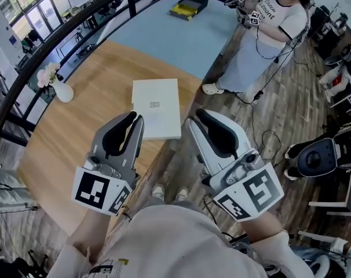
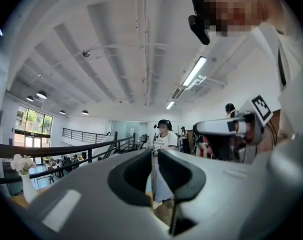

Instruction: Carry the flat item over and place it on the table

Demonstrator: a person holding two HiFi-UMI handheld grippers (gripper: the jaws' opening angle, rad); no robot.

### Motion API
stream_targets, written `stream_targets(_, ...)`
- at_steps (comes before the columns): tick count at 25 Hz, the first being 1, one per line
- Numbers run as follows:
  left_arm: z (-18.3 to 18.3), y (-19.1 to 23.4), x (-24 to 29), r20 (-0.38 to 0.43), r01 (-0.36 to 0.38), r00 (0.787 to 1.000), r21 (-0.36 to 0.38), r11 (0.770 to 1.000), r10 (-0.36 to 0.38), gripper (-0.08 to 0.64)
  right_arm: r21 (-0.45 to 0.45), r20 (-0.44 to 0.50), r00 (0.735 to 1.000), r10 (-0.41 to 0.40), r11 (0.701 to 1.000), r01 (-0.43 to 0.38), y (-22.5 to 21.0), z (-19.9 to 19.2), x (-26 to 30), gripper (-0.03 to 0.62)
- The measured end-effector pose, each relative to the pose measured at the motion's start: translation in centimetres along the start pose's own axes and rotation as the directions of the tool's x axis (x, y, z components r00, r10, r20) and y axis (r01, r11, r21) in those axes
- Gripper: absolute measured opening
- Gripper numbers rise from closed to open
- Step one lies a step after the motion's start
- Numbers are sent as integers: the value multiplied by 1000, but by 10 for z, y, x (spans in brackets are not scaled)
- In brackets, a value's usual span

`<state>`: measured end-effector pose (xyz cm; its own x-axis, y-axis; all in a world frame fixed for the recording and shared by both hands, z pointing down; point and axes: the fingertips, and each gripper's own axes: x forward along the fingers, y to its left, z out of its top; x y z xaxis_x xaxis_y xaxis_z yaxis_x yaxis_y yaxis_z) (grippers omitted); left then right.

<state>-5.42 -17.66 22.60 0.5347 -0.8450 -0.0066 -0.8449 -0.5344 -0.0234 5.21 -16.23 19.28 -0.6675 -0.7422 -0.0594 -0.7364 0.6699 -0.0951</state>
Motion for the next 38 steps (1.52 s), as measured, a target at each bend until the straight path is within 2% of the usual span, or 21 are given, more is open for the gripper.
stream_targets(8,-10,-4,-12,-21,-27,999,-15,1000,27,21,12,-48,999,0,1000,0,5,-18,-10,45)
stream_targets(20,-31,-18,-15,-52,-20,999,-48,999,18,14,61,-93,996,0,998,6,3,-44,-12,5)
stream_targets(38,-31,-21,-11,-74,8,997,-51,999,-12,14,35,-127,992,10,999,-6,5,-49,-9,0)
